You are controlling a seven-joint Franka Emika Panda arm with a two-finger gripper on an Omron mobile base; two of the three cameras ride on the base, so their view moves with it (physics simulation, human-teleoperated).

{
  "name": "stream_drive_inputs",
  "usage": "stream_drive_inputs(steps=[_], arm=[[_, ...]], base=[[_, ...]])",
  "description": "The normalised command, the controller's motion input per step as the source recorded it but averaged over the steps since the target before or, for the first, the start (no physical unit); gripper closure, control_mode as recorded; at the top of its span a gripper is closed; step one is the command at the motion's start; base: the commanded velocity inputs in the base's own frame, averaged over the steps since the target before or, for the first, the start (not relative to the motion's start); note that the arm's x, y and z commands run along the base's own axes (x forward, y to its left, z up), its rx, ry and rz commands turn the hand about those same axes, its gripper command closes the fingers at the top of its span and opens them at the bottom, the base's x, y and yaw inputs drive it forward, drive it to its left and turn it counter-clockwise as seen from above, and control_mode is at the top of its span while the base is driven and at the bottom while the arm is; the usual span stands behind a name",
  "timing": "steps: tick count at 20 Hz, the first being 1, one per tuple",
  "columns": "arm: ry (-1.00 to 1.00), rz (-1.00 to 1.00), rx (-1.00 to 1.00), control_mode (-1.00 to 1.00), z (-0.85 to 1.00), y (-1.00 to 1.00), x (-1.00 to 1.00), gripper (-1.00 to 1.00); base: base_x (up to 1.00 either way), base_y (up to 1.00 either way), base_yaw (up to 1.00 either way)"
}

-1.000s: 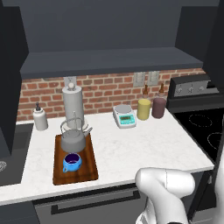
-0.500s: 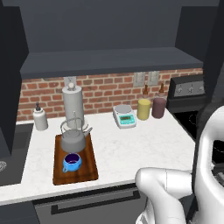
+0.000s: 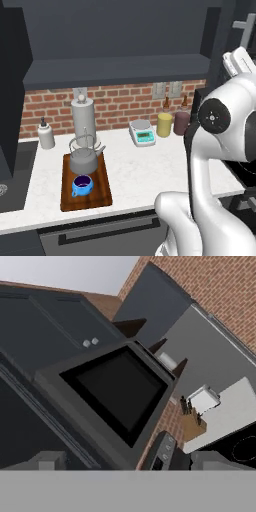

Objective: Pick the kettle from the counter and place it on the tray. Then pick the mug from the cabinet and place it on the tray. Then close the cabinet doors.

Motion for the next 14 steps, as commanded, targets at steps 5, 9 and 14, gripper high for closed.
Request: stream_drive_inputs(steps=[5, 9, 14], arm=[[0.1, 0.0, 0.0, -1.0, -0.26, 0.58, 0.77, -1.0], [0.03, 0.0, 0.0, -1.0, -0.17, 0.33, 0.83, -1.0], [0.01, 0.01, 0.0, -1.0, -0.24, 0.27, 0.81, -1.0]], base=[[0.0, 0.0, 0.0], [0.0, 0.0, 0.0], [0.0, 0.0, 0.0]])
